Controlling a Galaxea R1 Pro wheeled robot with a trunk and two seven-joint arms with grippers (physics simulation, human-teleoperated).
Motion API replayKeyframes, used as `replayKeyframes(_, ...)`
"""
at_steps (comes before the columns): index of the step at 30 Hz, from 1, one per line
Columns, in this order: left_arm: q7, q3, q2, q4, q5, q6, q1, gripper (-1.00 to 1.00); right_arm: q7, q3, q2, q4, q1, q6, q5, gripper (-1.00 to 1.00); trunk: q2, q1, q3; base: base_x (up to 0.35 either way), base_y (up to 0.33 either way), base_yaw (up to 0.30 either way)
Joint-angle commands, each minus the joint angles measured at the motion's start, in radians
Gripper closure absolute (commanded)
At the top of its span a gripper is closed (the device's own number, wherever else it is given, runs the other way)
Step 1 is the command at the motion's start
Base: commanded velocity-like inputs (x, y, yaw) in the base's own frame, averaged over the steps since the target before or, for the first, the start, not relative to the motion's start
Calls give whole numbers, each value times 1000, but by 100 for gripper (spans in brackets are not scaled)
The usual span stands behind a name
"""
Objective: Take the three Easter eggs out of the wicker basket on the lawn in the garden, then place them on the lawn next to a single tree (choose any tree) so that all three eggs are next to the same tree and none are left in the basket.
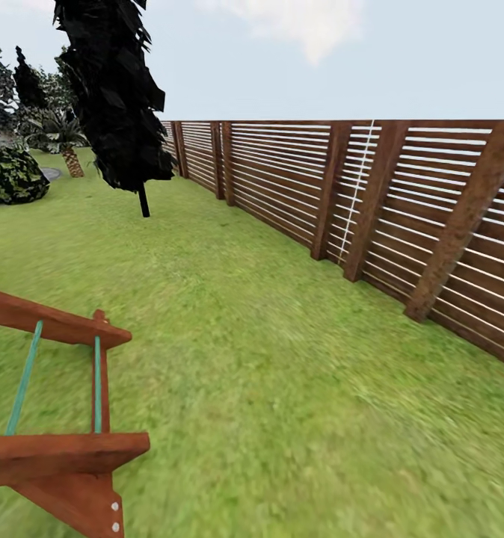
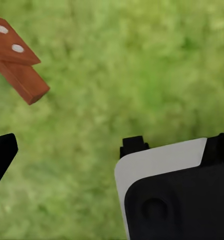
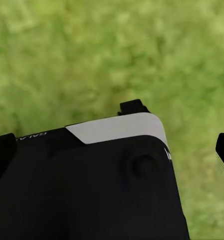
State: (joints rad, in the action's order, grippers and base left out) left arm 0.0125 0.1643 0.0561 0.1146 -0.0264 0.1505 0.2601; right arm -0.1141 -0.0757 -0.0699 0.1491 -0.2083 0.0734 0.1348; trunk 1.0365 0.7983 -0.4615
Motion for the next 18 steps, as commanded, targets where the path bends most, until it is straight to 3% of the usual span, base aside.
replayKeyframes(1,1,4,0,-1,-3,4,1,-100,1,-8,-1,0,0,5,5,-100,0,1,0,307,-56,259)
replayKeyframes(13,2,5,-1,-2,-3,5,1,-100,1,-9,-1,0,0,5,5,-100,0,1,11,290,-194,242)
replayKeyframes(18,2,5,0,-1,-3,7,1,-100,1,-9,0,0,0,5,7,-100,0,1,13,284,-224,92)
